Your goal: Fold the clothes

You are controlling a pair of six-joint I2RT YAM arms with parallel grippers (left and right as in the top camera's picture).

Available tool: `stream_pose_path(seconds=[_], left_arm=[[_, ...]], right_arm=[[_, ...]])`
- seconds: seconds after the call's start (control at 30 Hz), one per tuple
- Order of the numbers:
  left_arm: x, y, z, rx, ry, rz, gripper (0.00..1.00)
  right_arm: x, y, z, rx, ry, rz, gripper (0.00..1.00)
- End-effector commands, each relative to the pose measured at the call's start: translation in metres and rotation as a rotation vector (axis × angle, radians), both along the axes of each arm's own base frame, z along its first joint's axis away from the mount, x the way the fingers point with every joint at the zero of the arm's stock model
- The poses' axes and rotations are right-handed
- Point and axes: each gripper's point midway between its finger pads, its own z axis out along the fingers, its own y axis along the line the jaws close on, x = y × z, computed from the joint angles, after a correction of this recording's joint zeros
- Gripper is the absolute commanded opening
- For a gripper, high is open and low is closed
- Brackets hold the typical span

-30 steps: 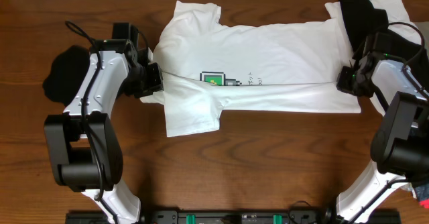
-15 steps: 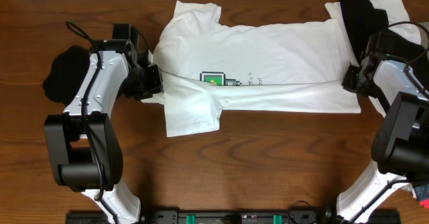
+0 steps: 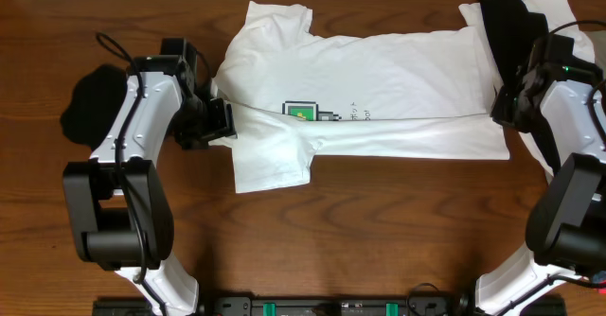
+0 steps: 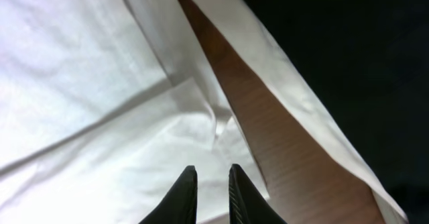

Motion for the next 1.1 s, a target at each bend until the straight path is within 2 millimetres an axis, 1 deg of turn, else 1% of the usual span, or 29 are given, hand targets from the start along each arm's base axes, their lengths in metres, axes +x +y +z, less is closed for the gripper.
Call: stream_pose_path(seconds=[0.0, 0.13, 0.27, 0.37, 0.53, 0.67, 0.83, 1.07], left_arm=[[-0.006, -0.007, -0.014, 0.003, 0.006, -0.088, 0.66], [-0.006, -0.017, -0.024, 0.003, -0.02, -0.133, 0.66], [-0.002, -0.025, -0.026, 0.003, -0.045, -0.159, 0.66], [0.0, -0.026, -0.026, 0.003, -0.057, -0.162, 0.66], [0.0, -0.026, -0.026, 0.003, -0.057, -0.162, 0.67], [0.001, -0.026, -0.026, 0.003, -0.061, -0.162, 0.67], [0.005, -0.027, -0.026, 0.003, -0.075, -0.161, 0.68], [0.002, -0.026, -0.029, 0.003, -0.069, -0.162, 0.68]], right_arm=[[-0.002, 0.013, -0.004, 0.019, 0.023, 0.046, 0.15], [-0.01, 0.02, -0.017, 0.028, 0.061, 0.059, 0.15], [-0.014, 0.021, -0.028, 0.032, 0.074, 0.059, 0.16], [-0.017, 0.022, -0.035, 0.033, 0.08, 0.059, 0.17], [-0.028, 0.024, -0.057, 0.034, 0.086, 0.056, 0.18], [-0.033, 0.025, -0.07, 0.033, 0.08, 0.057, 0.19], [-0.037, 0.026, -0.074, 0.035, 0.087, 0.056, 0.19], [-0.037, 0.026, -0.074, 0.035, 0.087, 0.056, 0.2]])
